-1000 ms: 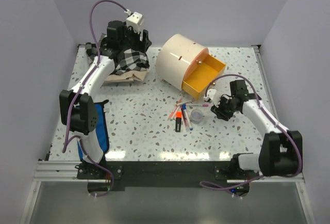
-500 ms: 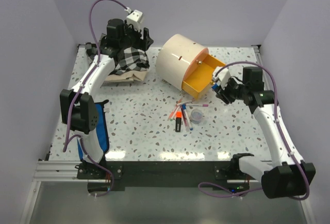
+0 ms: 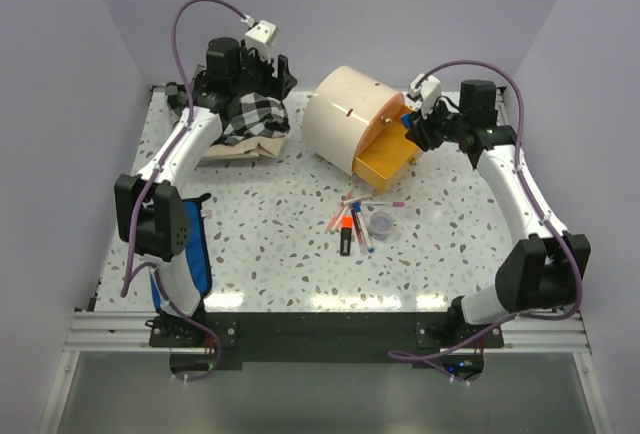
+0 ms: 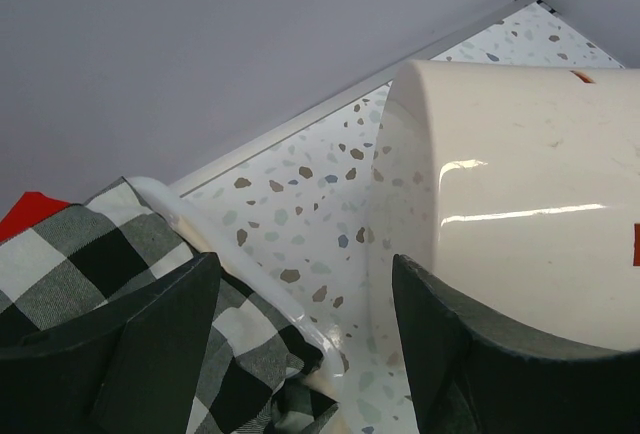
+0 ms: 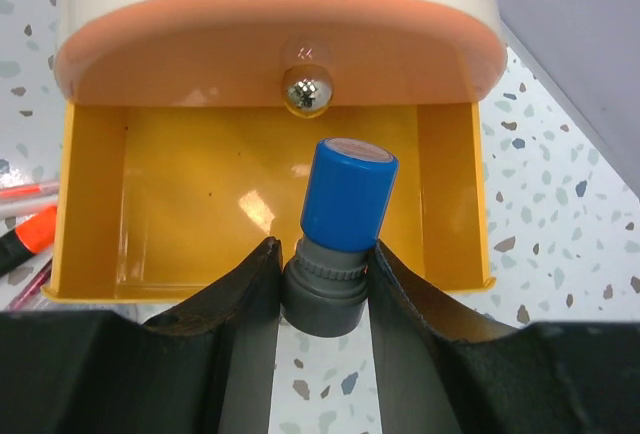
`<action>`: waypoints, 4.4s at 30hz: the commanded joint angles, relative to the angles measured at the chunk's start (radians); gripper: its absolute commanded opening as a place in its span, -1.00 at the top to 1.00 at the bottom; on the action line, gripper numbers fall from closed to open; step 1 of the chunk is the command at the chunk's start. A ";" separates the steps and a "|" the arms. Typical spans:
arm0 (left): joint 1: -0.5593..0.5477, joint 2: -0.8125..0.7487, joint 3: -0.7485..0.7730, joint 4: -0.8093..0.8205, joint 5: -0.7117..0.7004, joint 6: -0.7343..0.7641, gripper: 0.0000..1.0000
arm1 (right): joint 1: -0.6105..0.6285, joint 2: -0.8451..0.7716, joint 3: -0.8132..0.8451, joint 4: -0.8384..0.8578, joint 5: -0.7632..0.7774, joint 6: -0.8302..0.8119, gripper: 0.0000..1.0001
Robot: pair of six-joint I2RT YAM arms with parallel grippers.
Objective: Sort the stationery into containers
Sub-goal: Place the stationery in the drawer, then move the storage box to the center of the board, then pick up the stationery from the center of the board.
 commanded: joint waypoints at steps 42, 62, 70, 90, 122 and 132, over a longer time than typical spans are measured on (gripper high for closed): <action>0.006 -0.126 -0.094 0.001 -0.031 -0.039 -1.00 | 0.244 -0.081 -0.205 -0.527 0.137 -0.138 -0.64; 0.025 -0.237 -0.169 -0.015 -0.042 0.002 -1.00 | 0.440 0.043 -0.312 -0.228 0.375 0.032 -0.98; 0.025 -0.229 -0.168 -0.007 -0.026 -0.001 -1.00 | 0.440 0.044 -0.367 -0.232 0.389 0.057 -0.98; 0.025 -0.223 -0.179 -0.004 -0.006 -0.012 -1.00 | 0.442 -0.028 -0.424 -0.055 0.292 0.109 -0.95; 0.025 -0.255 -0.197 0.013 0.018 -0.035 -1.00 | 0.442 -0.187 -0.357 -0.210 0.285 0.037 0.31; 0.025 -0.189 -0.123 0.039 0.055 -0.041 -0.99 | 0.443 -0.275 -0.016 -0.383 0.300 0.111 0.29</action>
